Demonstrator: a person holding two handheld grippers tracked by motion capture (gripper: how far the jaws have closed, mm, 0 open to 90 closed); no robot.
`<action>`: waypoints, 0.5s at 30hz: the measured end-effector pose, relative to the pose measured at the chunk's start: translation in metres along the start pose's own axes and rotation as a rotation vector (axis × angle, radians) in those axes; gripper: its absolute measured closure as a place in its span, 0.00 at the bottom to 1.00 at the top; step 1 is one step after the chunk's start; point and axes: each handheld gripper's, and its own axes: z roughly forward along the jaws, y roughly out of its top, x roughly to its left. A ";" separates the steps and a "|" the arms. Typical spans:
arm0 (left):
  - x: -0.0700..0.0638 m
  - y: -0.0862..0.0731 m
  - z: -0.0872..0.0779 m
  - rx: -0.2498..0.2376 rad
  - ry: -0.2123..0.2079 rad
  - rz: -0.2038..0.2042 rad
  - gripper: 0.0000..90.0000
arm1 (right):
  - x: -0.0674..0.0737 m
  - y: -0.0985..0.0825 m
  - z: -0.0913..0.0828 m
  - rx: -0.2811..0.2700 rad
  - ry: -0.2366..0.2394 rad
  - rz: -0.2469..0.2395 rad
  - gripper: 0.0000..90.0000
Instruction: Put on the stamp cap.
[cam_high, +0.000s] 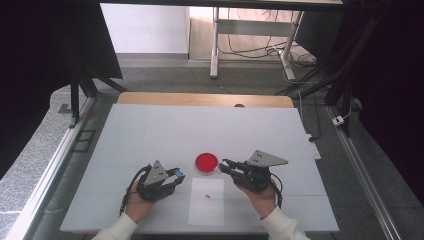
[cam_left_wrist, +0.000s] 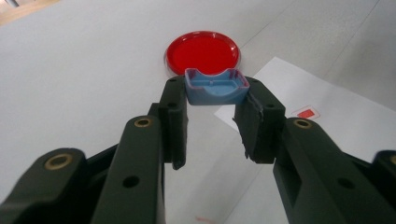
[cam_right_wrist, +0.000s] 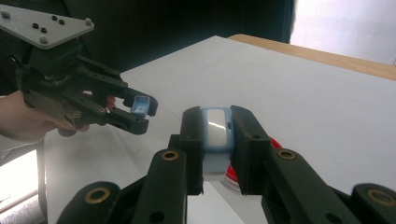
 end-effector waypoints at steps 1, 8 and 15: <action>-0.001 0.001 0.001 -0.003 -0.001 0.004 0.71 | 0.000 0.000 0.000 0.001 0.002 -0.001 0.83; -0.006 0.008 0.009 -0.002 -0.012 0.016 0.71 | 0.002 0.002 0.000 -0.004 0.008 -0.009 0.83; -0.012 0.015 0.017 -0.005 -0.023 0.033 0.71 | 0.003 0.003 -0.001 -0.009 0.008 -0.010 0.83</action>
